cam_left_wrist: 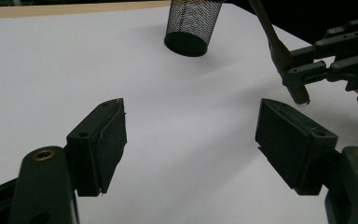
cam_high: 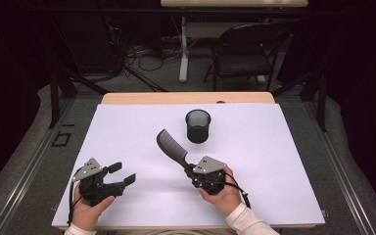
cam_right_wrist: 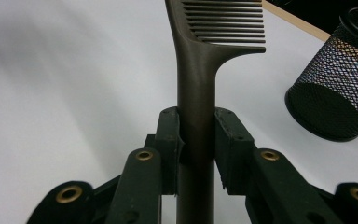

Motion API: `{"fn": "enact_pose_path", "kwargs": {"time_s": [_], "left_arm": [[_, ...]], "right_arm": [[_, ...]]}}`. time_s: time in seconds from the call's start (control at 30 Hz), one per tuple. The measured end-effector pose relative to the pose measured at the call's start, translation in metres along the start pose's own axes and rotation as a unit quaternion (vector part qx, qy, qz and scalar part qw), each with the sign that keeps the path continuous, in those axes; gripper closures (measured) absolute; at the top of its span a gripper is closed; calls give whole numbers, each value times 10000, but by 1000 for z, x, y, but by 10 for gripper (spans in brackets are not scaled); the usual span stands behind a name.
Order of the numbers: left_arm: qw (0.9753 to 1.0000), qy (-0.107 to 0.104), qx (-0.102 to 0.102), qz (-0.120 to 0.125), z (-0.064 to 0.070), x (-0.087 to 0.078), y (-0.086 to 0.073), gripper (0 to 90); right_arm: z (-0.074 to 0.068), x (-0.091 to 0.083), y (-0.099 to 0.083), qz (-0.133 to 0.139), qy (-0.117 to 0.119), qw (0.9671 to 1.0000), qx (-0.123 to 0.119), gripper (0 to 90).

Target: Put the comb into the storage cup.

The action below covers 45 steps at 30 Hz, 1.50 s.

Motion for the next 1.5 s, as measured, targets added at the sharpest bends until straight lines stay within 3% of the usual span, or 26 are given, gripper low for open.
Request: {"fn": "enact_pose_path", "kwargs": {"time_s": [0.23, 0.7, 1.0, 1.2, 1.5], "left_arm": [[9999, -47, -107, -1, 1, 2, 13, 260], [9996, -115, -69, 244, 13, 3, 48, 311], [9993, -212, -52, 317, 22, 6, 62, 353], [9986, -379, -176, 324, 28, 12, 71, 402], [9987, -318, -217, 333, 34, 18, 81, 429]], "right_arm": [[1, -1, 1, 52, -33, 10000, 11, 727], [2, -2, 2, 82, -73, 9999, -17, 727], [2, -2, 2, 102, -113, 9999, -64, 727], [2, -3, 4, 160, -155, 9997, -96, 727], [2, -5, 5, 227, -202, 9995, -117, 727]]}}
Point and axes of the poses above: each handheld gripper's, and its own axes: x roughly forward along the jaws, y roughly out of its top, z roughly to its right, the point moved 9 cm from there along x, roughly forward along the jaws, and after that the axes turned 4 degrees about -x, right-handed, at the moved point
